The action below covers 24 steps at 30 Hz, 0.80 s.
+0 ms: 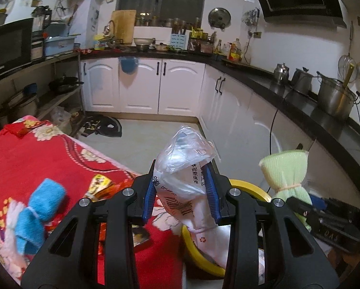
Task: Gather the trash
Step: 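Lift the white bag and green scrubber and carry both over the yellow bin, then open both tools to drop the bag and scrubber into the bin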
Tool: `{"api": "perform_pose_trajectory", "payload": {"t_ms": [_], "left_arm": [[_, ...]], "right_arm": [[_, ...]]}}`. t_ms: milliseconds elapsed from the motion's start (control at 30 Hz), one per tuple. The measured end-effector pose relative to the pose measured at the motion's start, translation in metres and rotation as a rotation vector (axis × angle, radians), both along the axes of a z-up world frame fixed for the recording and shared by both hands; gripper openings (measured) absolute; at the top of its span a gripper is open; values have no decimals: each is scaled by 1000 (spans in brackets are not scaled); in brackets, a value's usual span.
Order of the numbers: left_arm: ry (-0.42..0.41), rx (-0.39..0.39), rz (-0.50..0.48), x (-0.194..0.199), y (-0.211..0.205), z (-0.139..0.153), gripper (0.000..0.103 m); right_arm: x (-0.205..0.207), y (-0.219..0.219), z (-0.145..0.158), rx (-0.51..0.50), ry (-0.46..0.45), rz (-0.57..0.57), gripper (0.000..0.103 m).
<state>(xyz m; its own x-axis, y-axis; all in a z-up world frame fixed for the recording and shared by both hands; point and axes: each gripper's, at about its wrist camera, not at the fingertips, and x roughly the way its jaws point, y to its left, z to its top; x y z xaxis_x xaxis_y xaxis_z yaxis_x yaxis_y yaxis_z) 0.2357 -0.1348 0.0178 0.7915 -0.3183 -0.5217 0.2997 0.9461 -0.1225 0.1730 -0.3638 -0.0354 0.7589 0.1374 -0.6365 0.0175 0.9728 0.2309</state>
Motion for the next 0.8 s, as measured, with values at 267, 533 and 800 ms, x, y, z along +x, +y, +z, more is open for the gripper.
{"api": "perform_pose_trajectory", "payload": {"t_ms": [267,533,800], "left_arm": [[43,25,-25,23,-36,-24,30],[115,36,-43,43,-55,-53,31],[173,22,-40,52,-52,-71,59]], "right_arm": [[11,-20,-27,20,72,-40,41],[22,-32,-52,59,141,-73,47],[31,-37,-67,77,189,-122,62]]}}
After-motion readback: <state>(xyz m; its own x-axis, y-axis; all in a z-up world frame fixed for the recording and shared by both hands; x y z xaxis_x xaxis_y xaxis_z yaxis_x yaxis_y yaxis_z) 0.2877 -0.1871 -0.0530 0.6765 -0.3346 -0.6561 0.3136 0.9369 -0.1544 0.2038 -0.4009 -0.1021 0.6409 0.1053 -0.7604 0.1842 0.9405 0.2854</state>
